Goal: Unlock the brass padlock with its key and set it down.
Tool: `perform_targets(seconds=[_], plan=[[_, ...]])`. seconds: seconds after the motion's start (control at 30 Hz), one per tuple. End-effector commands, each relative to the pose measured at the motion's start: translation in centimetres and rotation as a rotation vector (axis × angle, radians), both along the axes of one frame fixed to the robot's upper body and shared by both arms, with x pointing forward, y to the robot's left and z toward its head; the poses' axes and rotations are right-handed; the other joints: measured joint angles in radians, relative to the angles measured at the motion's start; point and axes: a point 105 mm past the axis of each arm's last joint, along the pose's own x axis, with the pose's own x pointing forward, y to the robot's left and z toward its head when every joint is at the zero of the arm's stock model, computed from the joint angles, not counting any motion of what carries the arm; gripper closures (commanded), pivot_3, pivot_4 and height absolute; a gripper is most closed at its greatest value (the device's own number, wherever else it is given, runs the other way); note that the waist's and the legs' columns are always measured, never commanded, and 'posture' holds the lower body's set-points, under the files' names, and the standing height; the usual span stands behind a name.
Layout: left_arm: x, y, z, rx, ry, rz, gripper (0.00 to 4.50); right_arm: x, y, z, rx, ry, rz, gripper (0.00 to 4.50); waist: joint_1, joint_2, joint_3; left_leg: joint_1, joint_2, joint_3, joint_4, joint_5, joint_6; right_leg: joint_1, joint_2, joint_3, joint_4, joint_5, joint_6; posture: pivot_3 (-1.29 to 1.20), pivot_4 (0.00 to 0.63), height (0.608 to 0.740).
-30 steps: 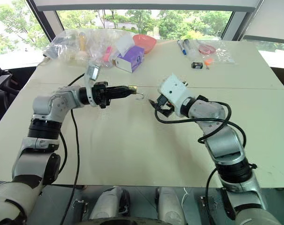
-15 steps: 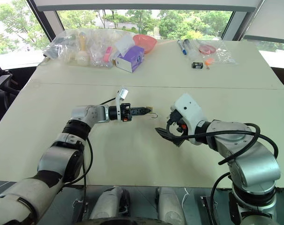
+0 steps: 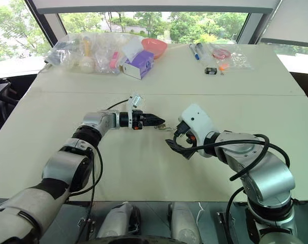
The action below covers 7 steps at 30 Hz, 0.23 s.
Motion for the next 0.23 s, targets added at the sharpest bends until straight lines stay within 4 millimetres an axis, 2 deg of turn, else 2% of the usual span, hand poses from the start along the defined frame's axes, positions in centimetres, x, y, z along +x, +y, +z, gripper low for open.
perform_targets(seconds=[0.03,0.13,0.23], plan=[[0.7,5.1,1.4,0.124,-0.180,0.129,0.74,0.2,-0.6,0.1,-0.018,-0.043,-0.028,0.00,-0.009,0.000,0.000,0.000,0.001,0.001,0.000,0.000,0.000,0.000,0.001,0.001,0.000,0.000,0.000,0.00,0.150,0.734],[-0.8,6.5,4.3,0.045,-0.277,0.177,0.74,1.3,-1.4,0.0,-0.007,-0.108,-0.099,0.00,-0.014,0.000,0.000,-0.001,0.002,0.000,-0.001,0.000,0.000,-0.002,0.001,0.001,0.001,0.000,0.000,0.00,0.150,0.734],[-2.5,7.3,5.8,-0.017,-0.320,0.239,0.74,2.8,-2.0,0.2,0.044,-0.195,-0.194,0.00,-0.006,0.000,0.000,-0.002,0.002,0.001,0.000,0.002,-0.004,-0.002,0.000,0.001,0.000,0.000,0.000,0.00,0.150,0.734]])
